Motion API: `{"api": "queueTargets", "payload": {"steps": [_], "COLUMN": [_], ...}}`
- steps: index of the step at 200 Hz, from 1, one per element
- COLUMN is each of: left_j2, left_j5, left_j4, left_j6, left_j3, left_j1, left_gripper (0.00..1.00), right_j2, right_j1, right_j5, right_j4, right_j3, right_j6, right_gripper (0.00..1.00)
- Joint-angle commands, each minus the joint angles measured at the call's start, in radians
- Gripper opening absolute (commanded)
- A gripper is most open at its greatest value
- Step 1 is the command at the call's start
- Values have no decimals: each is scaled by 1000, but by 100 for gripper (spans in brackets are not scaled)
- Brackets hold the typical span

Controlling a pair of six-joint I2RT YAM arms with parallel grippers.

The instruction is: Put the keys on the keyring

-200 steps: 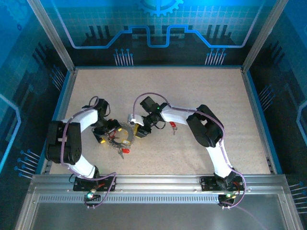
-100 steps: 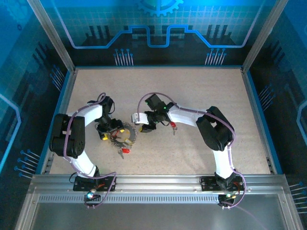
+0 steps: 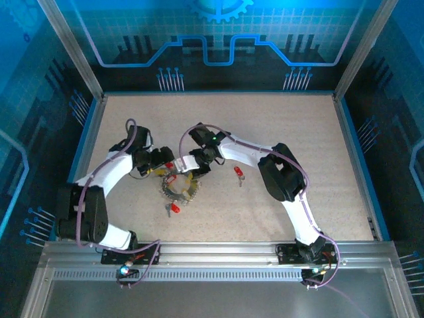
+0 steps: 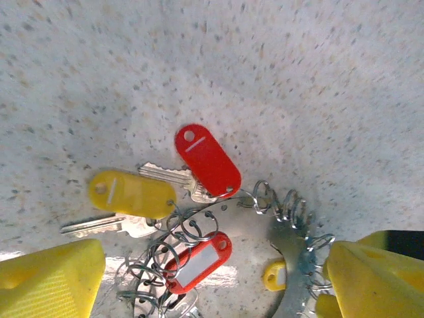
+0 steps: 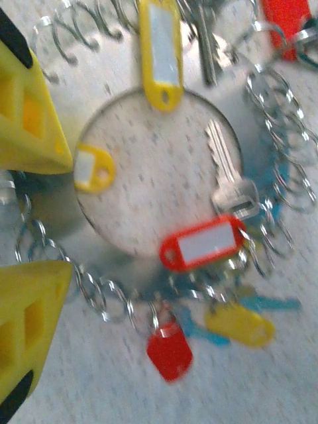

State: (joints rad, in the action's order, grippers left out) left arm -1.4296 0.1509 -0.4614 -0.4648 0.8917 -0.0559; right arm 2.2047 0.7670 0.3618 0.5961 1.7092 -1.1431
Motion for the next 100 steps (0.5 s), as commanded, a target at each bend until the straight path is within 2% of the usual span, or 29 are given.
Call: {"api": "queueTargets", "payload": {"steps": [1, 63, 100], "left_j2": [65, 171, 248], "left_j5": [-11, -24, -65], "left_j4": [15, 44, 53], "left_j6": [3, -11, -5], "left_j3": [-18, -48, -92], "left_j1": [7, 8, 8], "left_gripper": [89, 89, 89], "right_j2": [8, 13, 31], "right_j1": [-30, -42, -39], "right_j5": [13, 23, 43], "right_j4": [169, 142, 129], "right_j3": [17, -22, -23], "right_j6": [-40, -31, -31], "right_gripper": [40, 39, 31]}}
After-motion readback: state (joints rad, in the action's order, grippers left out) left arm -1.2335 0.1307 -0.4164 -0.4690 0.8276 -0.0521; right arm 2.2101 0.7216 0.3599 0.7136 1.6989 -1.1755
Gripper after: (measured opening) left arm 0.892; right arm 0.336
